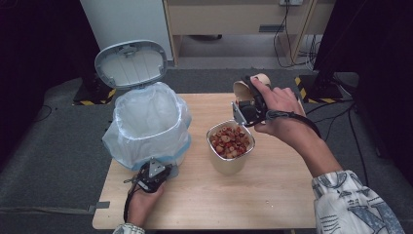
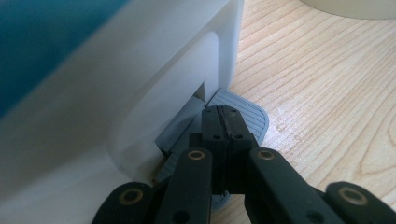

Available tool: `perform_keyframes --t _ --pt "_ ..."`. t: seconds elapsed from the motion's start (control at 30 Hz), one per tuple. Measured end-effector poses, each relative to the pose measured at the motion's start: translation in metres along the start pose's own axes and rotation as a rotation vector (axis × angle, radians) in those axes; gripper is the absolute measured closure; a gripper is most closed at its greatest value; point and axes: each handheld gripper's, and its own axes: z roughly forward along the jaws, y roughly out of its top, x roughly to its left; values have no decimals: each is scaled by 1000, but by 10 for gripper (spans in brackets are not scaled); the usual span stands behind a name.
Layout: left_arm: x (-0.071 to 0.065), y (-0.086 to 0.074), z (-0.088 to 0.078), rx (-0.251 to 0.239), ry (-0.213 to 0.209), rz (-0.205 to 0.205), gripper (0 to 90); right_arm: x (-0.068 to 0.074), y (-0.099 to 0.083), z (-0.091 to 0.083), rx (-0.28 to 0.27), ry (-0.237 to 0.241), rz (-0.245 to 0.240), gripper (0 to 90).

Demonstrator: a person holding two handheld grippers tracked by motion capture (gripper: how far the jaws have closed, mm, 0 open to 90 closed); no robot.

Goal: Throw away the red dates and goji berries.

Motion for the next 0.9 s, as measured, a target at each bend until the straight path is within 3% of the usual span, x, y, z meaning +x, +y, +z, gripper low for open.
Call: perform_keyframes --t 0.17,0.53,0.77,0.9 --pt "0 0 0 0 0 -1 887 -1 1 -1 12 -7 -40 309" --pt "0 0 0 0 -1 -1 887 3 8 0 11 -3 -79 309" --pt "0 0 0 0 0 -1 887 7 12 0 31 -14 -175 309" --pt "0 0 0 0 0 -1 887 6 12 0 30 -24 -195 309"
